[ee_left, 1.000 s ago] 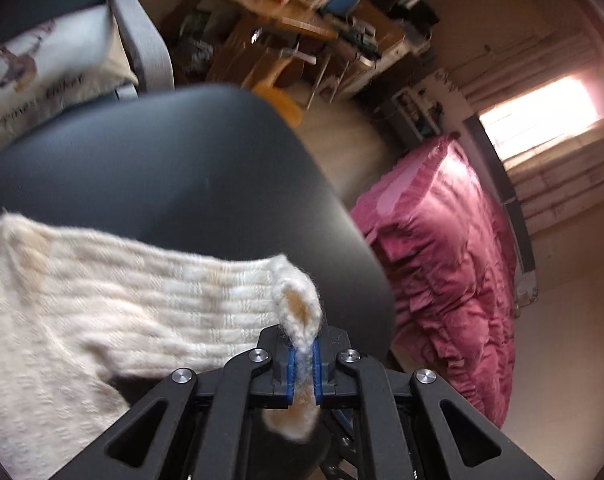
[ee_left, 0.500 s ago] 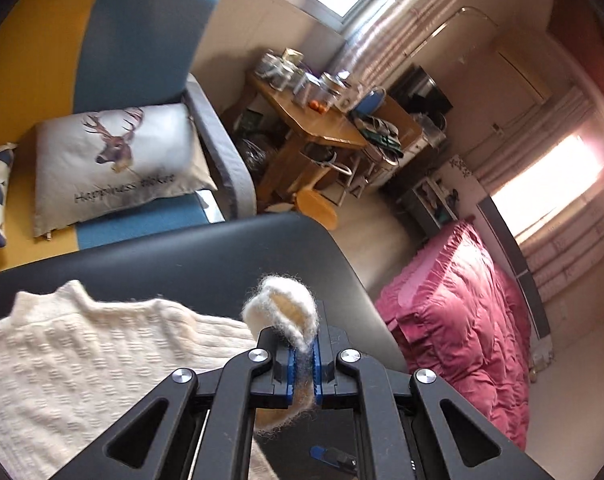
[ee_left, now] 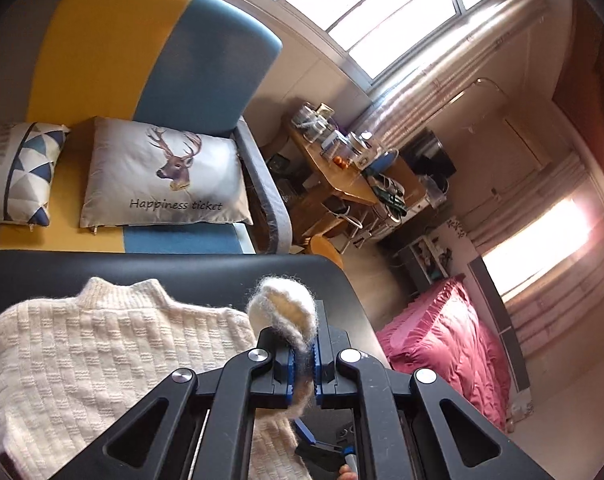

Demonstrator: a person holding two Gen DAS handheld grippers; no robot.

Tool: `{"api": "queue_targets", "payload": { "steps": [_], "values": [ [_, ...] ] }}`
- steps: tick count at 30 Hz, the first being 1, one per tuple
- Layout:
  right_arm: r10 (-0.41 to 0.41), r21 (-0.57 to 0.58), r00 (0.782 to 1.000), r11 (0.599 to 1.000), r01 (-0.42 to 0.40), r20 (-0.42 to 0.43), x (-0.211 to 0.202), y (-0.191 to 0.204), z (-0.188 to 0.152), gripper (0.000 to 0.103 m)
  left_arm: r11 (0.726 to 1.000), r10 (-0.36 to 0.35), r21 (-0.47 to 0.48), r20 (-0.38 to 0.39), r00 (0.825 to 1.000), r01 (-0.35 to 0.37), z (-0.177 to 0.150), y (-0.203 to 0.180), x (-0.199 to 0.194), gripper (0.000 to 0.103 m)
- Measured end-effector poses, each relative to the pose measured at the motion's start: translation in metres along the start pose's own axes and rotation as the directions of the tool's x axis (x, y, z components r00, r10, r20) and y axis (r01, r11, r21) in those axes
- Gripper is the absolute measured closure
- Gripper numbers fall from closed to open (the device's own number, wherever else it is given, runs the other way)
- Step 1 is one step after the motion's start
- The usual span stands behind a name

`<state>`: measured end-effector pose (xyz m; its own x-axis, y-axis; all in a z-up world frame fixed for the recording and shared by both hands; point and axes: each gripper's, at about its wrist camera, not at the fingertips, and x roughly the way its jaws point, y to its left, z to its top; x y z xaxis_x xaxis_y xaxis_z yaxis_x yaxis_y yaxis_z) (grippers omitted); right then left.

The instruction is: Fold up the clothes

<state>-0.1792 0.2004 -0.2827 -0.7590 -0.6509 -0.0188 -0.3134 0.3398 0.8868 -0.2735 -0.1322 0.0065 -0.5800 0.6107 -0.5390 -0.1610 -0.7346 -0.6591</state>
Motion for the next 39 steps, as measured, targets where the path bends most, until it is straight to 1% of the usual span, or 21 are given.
{"api": "queue_targets", "payload": {
  "steps": [6, 8, 10, 13, 16, 17, 20, 23, 24, 26, 28, 29, 30, 33, 34, 35, 37, 39],
  "values": [
    [-0.061, -0.026, 0.998, 0.998, 0.062, 0.004, 0.025, -0.001, 0.005, 0.016, 0.999, 0.017, -0.040, 0.014, 1.000, -0.016, -0.006, 0.034, -0.024, 0.097],
    [-0.093, -0.061, 0.996, 0.994, 0.094, 0.013, 0.033, 0.003, 0.007, 0.015, 0.998, 0.014, -0.055, 0.011, 1.000, -0.013, -0.008, 0.044, -0.028, 0.097],
    [-0.113, -0.120, 0.993, 0.986, 0.115, 0.018, 0.040, 0.012, 0.009, 0.015, 0.998, 0.019, -0.066, 0.006, 1.000, -0.019, -0.012, 0.050, -0.031, 0.097],
    [-0.166, -0.245, 0.984, 0.954, 0.175, 0.059, 0.041, 0.028, 0.007, 0.015, 0.996, 0.042, -0.076, 0.002, 0.999, -0.042, -0.017, 0.064, -0.034, 0.097],
    [-0.231, -0.352, 0.964, 0.899, 0.262, 0.129, 0.034, 0.037, 0.005, 0.015, 0.993, 0.071, -0.093, -0.007, 0.997, -0.072, -0.023, 0.081, -0.034, 0.096],
    [-0.242, -0.370, 0.962, 0.888, 0.271, 0.123, 0.033, 0.037, 0.005, 0.015, 0.991, 0.089, -0.102, -0.019, 0.996, -0.091, -0.028, 0.090, -0.032, 0.096],
    [-0.248, -0.382, 0.965, 0.886, 0.263, 0.089, 0.032, 0.033, 0.004, 0.015, 0.975, 0.163, -0.144, -0.067, 0.984, -0.171, -0.047, 0.126, -0.022, 0.096],
    [-0.267, -0.398, 0.961, 0.875, 0.275, 0.077, 0.036, 0.036, 0.007, 0.015, 0.942, 0.225, -0.224, -0.132, 0.965, -0.250, -0.066, 0.176, -0.005, 0.096],
    [-0.285, -0.410, 0.956, 0.865, 0.289, 0.073, 0.040, 0.037, 0.008, 0.015, 0.932, 0.244, -0.237, -0.150, 0.958, -0.275, -0.072, 0.188, 0.000, 0.096],
    [-0.339, -0.450, 0.939, 0.831, 0.326, 0.054, 0.047, 0.038, 0.008, 0.015, 0.918, 0.282, -0.234, -0.177, 0.943, -0.319, -0.081, 0.204, 0.008, 0.096],
    [-0.393, -0.490, 0.919, 0.794, 0.360, 0.038, 0.055, 0.040, 0.009, 0.019, 0.905, 0.316, -0.230, -0.200, 0.928, -0.357, -0.089, 0.218, 0.016, 0.096],
    [-0.411, -0.506, 0.911, 0.780, 0.368, 0.029, 0.058, 0.041, 0.009, 0.020, 0.902, 0.323, -0.229, -0.200, 0.925, -0.365, -0.090, 0.222, 0.017, 0.096],
    [-0.410, -0.509, 0.912, 0.782, 0.361, 0.016, 0.059, 0.042, 0.010, 0.020, 0.900, 0.330, -0.229, -0.199, 0.923, -0.372, -0.091, 0.226, 0.018, 0.096],
    [-0.339, -0.470, 0.941, 0.833, 0.291, -0.018, 0.056, 0.044, 0.014, 0.020, 0.891, 0.353, -0.227, -0.199, 0.914, -0.393, -0.094, 0.236, 0.023, 0.096],
    [-0.327, -0.464, 0.945, 0.841, 0.279, -0.023, 0.056, 0.045, 0.014, 0.020, 0.888, 0.360, -0.226, -0.198, 0.912, -0.400, -0.095, 0.240, 0.024, 0.096],
    [-0.332, -0.468, 0.943, 0.837, 0.283, -0.023, 0.057, 0.046, 0.013, 0.020, 0.890, 0.359, -0.224, -0.190, 0.914, -0.396, -0.094, 0.241, 0.024, 0.096],
    [-0.341, -0.475, 0.940, 0.832, 0.288, -0.028, 0.061, 0.044, 0.011, 0.020, 0.912, 0.325, -0.215, -0.138, 0.936, -0.348, -0.087, 0.231, 0.017, 0.096],
    [-0.365, -0.492, 0.930, 0.816, 0.304, -0.031, 0.064, 0.040, 0.007, 0.020, 0.929, 0.297, -0.203, -0.083, 0.951, -0.308, -0.077, 0.221, 0.008, 0.096]
  ]
}}
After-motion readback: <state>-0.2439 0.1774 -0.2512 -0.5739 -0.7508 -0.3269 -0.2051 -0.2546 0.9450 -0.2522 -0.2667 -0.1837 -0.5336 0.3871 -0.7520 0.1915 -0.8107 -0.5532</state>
